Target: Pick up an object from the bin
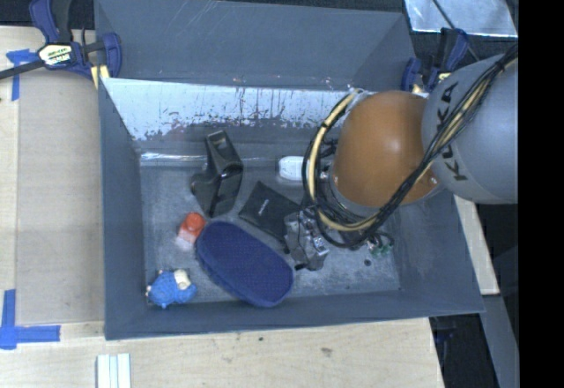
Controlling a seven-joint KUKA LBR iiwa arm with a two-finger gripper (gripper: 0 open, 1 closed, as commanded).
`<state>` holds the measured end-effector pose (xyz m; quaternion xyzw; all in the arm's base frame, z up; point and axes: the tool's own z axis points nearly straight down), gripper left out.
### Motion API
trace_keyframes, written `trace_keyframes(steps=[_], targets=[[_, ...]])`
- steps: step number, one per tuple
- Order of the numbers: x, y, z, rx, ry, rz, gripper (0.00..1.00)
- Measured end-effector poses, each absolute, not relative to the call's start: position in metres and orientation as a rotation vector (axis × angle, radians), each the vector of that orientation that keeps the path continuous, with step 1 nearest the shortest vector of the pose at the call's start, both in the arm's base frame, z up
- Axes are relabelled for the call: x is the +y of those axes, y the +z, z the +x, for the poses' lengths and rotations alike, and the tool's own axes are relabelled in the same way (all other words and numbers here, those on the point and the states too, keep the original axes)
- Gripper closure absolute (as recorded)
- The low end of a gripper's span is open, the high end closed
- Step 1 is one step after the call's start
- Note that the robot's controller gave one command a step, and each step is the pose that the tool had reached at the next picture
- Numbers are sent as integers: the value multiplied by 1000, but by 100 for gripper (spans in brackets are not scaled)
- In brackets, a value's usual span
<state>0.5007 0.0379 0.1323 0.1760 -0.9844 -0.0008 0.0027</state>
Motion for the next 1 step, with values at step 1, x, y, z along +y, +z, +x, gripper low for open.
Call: trace_keyframes(steps=[1], targets=[[41,138,484,-3017,0,872,100]])
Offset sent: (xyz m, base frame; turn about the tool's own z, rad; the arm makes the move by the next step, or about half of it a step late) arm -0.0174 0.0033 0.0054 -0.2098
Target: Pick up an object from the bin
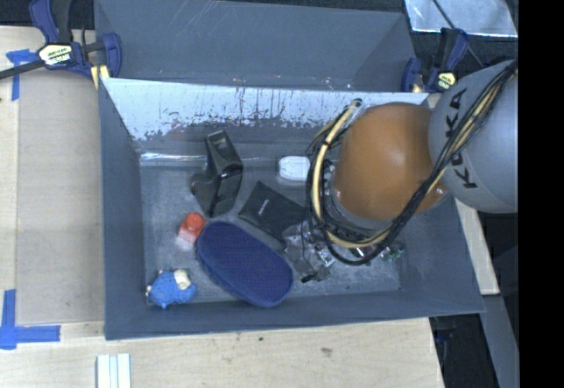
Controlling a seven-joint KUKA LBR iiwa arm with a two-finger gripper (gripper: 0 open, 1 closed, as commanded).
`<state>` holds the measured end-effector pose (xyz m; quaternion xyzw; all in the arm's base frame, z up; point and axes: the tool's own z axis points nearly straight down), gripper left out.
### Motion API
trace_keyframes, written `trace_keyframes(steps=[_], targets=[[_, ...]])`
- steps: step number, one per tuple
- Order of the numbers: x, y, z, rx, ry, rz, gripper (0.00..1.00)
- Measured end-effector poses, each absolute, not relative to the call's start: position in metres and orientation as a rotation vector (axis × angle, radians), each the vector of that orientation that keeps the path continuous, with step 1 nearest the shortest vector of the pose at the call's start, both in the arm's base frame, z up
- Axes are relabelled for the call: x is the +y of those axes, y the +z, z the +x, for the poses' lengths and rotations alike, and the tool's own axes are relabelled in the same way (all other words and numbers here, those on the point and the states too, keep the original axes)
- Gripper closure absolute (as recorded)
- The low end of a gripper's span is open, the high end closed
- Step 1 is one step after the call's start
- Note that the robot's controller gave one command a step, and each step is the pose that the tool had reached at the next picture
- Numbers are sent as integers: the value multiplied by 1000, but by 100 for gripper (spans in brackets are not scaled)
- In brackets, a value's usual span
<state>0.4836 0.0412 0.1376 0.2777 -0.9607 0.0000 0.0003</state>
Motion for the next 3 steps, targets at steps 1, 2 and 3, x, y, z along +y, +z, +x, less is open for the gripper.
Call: trace_keyframes(steps=[1,2,3], targets=[[41,138,484,-3018,0,872,0],[2,69,565,-2905,1,1206,0],[45,71,575,-2964,-1,1061,0]])
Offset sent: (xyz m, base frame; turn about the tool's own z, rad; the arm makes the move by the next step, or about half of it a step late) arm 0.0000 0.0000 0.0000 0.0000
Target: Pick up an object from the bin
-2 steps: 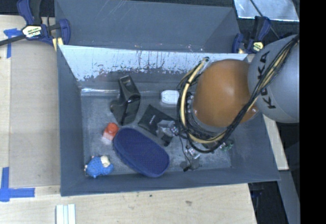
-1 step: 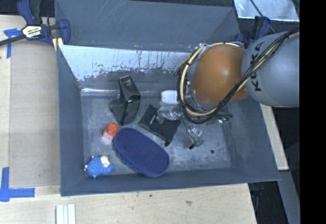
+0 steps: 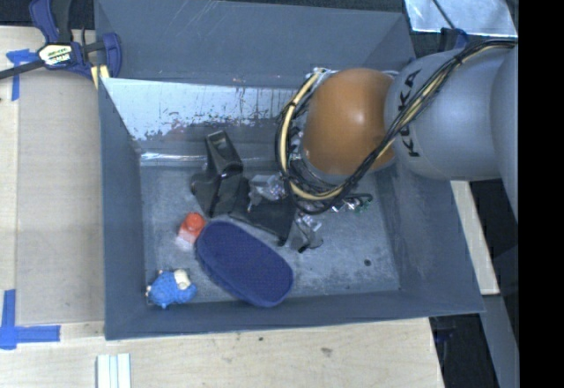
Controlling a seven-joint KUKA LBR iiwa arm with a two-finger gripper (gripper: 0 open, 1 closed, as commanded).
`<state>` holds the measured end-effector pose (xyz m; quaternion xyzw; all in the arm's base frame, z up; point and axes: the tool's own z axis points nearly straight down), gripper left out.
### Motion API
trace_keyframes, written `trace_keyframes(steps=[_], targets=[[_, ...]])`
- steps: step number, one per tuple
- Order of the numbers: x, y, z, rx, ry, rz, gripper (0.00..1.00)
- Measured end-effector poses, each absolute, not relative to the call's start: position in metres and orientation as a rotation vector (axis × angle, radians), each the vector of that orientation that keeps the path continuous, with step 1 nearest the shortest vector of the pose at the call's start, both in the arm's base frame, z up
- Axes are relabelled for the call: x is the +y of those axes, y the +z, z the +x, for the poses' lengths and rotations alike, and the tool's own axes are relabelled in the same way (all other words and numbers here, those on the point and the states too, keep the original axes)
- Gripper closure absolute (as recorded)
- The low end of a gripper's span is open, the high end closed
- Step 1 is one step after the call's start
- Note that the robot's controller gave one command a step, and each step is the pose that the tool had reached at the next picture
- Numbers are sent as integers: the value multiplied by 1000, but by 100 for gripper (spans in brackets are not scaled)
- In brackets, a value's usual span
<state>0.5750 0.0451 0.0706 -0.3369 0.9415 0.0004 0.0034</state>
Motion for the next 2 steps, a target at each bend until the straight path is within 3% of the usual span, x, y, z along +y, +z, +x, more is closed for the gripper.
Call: trace_keyframes(steps=[1,2], targets=[[44,71,575,2953,0,-1052,100],[40,194,568,2937,-5,-1085,100]])
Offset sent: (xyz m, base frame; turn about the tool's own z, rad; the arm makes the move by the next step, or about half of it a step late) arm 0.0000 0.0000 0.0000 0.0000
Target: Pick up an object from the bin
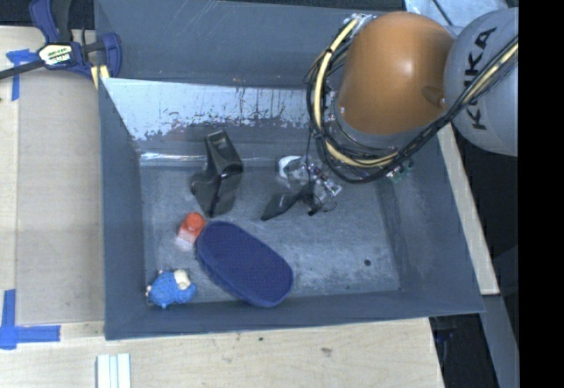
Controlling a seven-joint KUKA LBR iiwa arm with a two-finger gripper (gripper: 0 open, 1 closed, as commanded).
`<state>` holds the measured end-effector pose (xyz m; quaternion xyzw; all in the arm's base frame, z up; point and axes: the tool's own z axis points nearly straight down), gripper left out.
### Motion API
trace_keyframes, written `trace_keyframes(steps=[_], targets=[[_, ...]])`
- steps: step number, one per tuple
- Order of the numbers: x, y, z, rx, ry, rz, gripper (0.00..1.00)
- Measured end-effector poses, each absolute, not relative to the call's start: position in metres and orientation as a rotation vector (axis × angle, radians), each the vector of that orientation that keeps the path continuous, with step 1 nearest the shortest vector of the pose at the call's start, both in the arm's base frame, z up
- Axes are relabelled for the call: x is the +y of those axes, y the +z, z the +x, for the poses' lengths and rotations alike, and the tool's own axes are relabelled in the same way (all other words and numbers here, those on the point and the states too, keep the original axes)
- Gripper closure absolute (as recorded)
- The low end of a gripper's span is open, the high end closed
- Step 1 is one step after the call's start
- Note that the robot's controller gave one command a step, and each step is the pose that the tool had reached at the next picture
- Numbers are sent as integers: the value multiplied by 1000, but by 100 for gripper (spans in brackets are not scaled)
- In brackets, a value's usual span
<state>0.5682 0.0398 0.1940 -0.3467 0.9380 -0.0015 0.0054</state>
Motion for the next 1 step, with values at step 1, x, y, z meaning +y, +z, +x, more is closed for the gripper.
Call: trace_keyframes(steps=[1], targets=[[5,252,597,2904,-9,-1169,100]])
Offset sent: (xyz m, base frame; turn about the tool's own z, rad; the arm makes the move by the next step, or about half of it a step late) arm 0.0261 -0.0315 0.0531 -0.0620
